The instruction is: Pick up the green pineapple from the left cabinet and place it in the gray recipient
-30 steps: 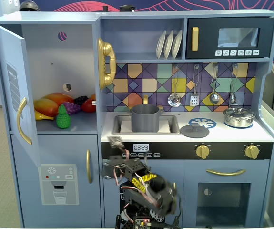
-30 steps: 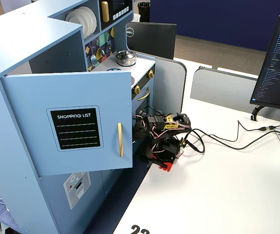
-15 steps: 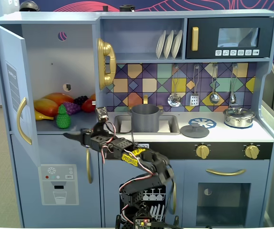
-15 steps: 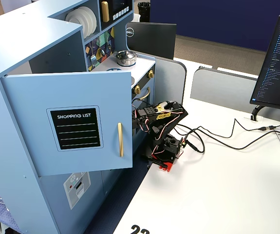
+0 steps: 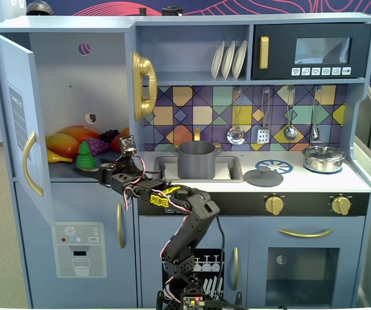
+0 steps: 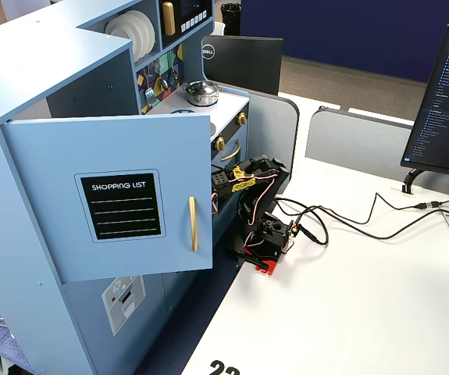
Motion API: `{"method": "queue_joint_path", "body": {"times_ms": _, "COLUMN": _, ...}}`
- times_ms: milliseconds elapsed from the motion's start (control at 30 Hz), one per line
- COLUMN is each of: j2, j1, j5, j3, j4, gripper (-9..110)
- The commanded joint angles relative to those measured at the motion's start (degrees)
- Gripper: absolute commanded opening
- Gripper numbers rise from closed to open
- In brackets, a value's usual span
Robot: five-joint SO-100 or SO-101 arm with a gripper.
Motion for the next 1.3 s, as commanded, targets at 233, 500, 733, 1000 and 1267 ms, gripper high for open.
{"method": "queue_joint_path", "body": {"times_ms": 233, "j2": -9.49, "j1": 2.81, "j5": -0.18, "j3": -11.34, "j4": -3.08, "gripper": 42}}
{"method": "queue_joint_path", "body": {"times_ms": 500, "j2": -23.73, "j1": 0.53, "j5": -2.37, "j3": -27.33, "j4": -0.35, "gripper": 30}}
{"method": "queue_joint_path", "body": {"times_ms": 733, "j2": -21.09, "j1": -2.11, "j5": -5.8, "j3": -28.92, "j4": -2.02, "gripper": 0}}
{"method": "queue_joint_path", "body": {"times_ms": 1000, "j2": 16.26, "j1": -6.42, "j5": -8.26, "j3": -6.59, "j4": -2.46, "gripper": 0}}
{"method": "queue_joint_path", "body": {"times_ms": 1267, "j2": 41.84, "j1": 12.48, "j5": -4.75, "j3": 0.88, "j4": 5.54, "gripper": 0}}
